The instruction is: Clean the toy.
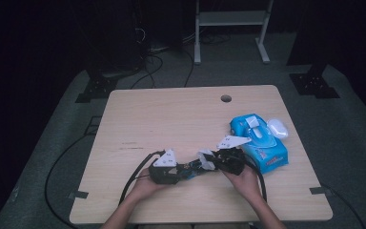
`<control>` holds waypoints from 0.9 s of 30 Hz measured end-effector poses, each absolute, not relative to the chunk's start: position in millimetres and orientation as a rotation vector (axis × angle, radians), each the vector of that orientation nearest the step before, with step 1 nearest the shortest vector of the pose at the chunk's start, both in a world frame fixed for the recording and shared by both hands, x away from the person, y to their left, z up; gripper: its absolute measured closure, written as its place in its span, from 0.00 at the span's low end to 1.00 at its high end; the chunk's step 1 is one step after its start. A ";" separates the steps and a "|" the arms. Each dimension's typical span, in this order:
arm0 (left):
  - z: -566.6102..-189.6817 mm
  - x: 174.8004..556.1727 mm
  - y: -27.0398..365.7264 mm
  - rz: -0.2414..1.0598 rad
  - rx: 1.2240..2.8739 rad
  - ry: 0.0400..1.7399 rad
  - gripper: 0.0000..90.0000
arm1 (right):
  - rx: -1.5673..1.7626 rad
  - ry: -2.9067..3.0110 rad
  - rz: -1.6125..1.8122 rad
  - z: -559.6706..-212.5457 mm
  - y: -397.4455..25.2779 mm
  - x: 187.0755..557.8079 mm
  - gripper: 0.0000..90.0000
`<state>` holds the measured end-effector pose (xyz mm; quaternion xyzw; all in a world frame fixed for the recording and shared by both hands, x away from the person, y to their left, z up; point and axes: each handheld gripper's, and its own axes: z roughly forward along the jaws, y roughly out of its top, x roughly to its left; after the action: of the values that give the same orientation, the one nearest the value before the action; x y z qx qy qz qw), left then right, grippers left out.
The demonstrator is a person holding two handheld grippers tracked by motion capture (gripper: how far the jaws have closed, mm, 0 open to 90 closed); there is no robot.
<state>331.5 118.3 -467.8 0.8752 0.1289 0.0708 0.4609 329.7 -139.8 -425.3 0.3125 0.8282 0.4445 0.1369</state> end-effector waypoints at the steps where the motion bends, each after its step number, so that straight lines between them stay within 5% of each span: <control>1: -467.5 330.9 118.3 0.177 2.158 0.314 0.73 | 0.918 2.402 1.296 -425.2 -141.0 330.0 0.90; 27: -467.1 328.7 119.4 0.215 2.208 0.299 0.74 | 0.863 2.437 1.272 -423.5 -127.6 323.6 0.90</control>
<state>328.7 119.4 -467.1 0.8876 0.1200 0.0863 0.4362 323.6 -127.6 -423.5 0.2970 0.8386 0.4379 0.1297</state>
